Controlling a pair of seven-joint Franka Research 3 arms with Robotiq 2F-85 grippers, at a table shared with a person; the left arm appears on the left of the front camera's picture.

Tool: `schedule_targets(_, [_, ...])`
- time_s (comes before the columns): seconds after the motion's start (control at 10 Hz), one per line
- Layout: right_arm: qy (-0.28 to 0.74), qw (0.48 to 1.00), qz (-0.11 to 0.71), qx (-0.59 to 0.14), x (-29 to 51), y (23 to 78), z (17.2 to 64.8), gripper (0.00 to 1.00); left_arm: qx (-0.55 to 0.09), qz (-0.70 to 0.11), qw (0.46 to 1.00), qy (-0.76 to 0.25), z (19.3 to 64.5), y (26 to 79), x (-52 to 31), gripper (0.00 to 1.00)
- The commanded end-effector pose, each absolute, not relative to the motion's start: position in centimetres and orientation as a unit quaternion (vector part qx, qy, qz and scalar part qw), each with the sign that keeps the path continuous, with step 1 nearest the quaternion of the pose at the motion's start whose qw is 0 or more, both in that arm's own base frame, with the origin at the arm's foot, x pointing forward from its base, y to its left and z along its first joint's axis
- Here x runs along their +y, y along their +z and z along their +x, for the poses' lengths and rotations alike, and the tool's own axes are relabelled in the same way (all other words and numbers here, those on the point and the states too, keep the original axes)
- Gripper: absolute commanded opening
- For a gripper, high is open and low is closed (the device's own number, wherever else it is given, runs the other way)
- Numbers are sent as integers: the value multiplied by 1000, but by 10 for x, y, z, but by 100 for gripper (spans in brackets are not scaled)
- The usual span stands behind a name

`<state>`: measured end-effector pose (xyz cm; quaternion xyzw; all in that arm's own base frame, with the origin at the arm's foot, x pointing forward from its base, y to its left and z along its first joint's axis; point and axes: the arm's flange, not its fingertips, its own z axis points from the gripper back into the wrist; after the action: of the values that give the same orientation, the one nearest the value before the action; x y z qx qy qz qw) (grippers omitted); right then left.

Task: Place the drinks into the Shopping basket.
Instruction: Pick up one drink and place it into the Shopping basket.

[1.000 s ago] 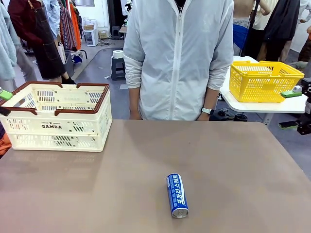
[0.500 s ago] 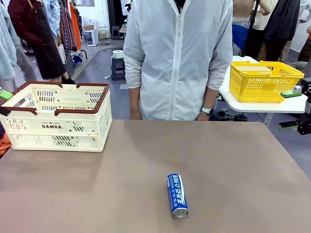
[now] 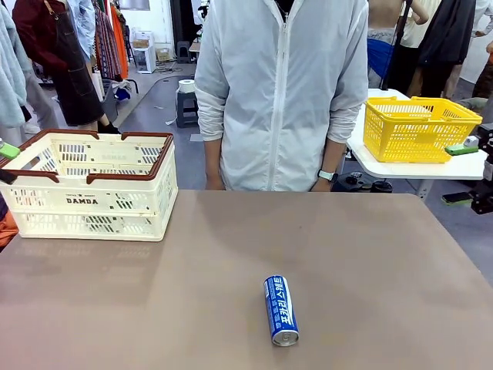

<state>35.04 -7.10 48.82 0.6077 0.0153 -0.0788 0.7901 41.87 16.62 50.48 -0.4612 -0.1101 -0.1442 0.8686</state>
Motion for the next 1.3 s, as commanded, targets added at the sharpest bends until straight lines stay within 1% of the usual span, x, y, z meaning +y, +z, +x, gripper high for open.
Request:
schedule_targets(0.0, [-80, 792, 605, 21, -72, 491, 349, 100, -110, -463, 869, -138, 417, 506, 166, 100])
schedule_targets(0.1, [-80, 792, 605, 21, -72, 491, 349, 100, -110, -461, 869, -144, 419, 505, 166, 100])
schedule_targets(0.2, [-80, 792, 605, 21, -72, 491, 349, 100, -90, -428, 893, -107, 421, 528, 118, 100])
schedule_targets(0.3, [-80, 792, 605, 21, -72, 491, 349, 100, -38, -390, 917, -74, 416, 551, 56, 100])
schedule_targets(0.4, [-80, 792, 605, 21, -72, 491, 349, 100, -23, -350, 932, -90, 408, 565, -4, 100])
schedule_targets(0.5, [-80, 792, 605, 21, -72, 491, 349, 100, -20, -320, 939, -129, 397, 569, -56, 100])
schedule_targets(0.6, [-80, 792, 605, 21, -72, 491, 349, 100, -19, -291, 946, -144, 388, 563, -99, 100])
schedule_targets(0.8, [-80, 792, 605, 21, -72, 491, 349, 100, 5, -291, 938, -189, 358, 542, -181, 100])
schedule_targets(0.9, [-80, 792, 605, 21, -72, 491, 349, 100, -5, -289, 933, -216, 338, 534, -211, 100])
schedule_targets(1.0, [-80, 792, 605, 21, -72, 491, 349, 100, -26, -292, 931, -220, 324, 529, -228, 100])
schedule_targets(1.1, [-80, 792, 605, 21, -72, 491, 349, 100, -14, -299, 914, -274, 325, 537, -203, 100])
schedule_targets(1.2, [-80, 792, 605, 21, -72, 491, 349, 100, 3, -279, 934, -223, 329, 534, -233, 100])
